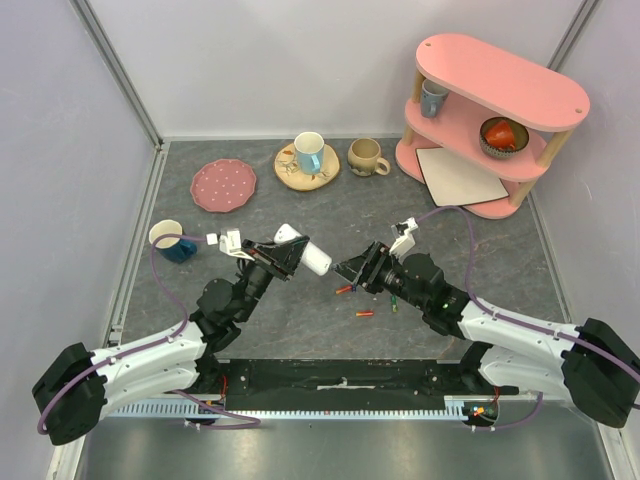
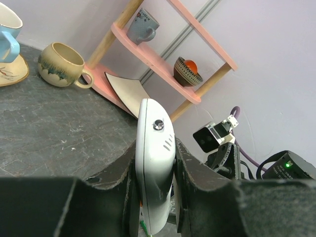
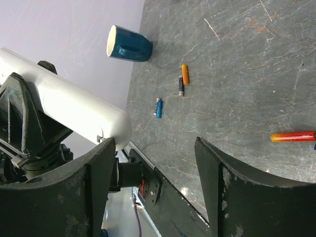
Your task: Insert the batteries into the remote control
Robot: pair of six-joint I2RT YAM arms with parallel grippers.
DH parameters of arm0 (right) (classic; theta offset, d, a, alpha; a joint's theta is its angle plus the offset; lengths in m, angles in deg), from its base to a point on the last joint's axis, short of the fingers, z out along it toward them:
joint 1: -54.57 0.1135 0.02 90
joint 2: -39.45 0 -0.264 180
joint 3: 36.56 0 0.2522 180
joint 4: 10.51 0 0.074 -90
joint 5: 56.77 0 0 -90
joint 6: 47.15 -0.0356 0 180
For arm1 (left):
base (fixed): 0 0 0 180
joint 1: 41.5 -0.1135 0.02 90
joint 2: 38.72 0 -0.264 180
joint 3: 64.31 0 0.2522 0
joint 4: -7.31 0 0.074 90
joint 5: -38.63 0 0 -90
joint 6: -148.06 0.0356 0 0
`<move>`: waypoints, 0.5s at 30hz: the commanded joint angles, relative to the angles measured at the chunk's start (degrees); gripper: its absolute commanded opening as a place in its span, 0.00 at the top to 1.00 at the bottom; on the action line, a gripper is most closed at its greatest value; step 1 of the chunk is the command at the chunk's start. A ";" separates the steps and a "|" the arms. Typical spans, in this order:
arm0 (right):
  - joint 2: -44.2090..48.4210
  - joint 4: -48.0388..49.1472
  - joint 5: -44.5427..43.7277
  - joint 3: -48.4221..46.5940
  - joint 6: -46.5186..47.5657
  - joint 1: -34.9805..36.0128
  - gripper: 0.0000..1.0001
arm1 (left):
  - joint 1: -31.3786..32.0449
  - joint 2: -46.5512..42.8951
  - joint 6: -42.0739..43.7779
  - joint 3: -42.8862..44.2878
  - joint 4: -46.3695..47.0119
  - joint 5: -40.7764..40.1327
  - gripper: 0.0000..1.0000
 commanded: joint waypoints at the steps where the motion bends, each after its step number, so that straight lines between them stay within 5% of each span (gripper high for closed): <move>1: -0.84 2.62 -1.50 -0.89 -0.03 -0.32 0.27 | 0.24 -0.26 -1.86 0.35 2.04 1.36 0.98; 15: -2.16 2.63 -0.80 -2.47 0.24 -0.41 0.27 | 0.15 1.41 -1.25 1.31 0.90 1.89 0.98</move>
